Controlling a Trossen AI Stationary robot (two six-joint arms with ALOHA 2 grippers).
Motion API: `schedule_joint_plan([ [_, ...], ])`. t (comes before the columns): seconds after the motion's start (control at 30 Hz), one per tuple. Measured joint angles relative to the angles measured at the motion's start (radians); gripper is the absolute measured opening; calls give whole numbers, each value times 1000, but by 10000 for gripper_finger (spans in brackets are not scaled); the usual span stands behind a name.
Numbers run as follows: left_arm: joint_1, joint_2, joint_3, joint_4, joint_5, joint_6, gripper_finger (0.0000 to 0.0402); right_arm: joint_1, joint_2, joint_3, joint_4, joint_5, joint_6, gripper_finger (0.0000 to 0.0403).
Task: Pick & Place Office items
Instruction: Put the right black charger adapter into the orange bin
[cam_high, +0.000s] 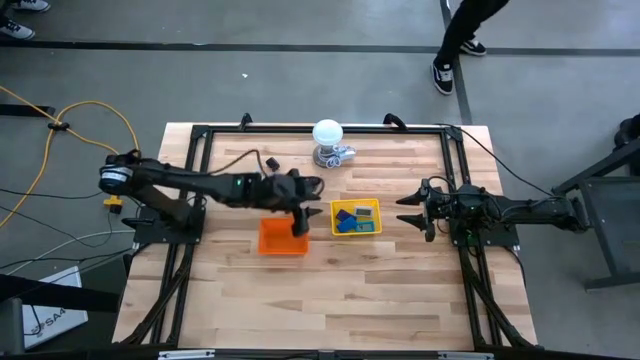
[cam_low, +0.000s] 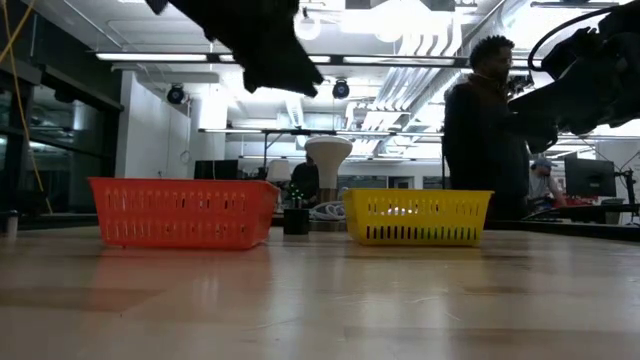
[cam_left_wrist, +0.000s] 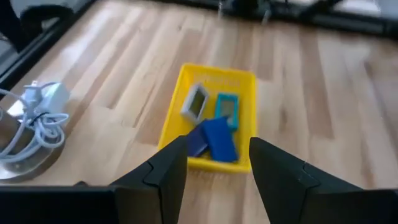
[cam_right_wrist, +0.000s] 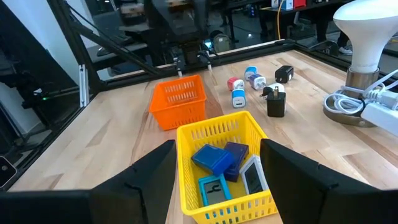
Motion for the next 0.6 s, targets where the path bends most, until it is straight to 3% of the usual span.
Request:
schedule_joint_plan([
  [0.37, 293, 1, 0, -116, 267, 229, 165, 0, 0, 0, 1, 0, 0, 220],
  [0.6, 403, 2, 17, -166, 289, 433, 165, 0, 0, 0, 2, 0, 0, 220],
])
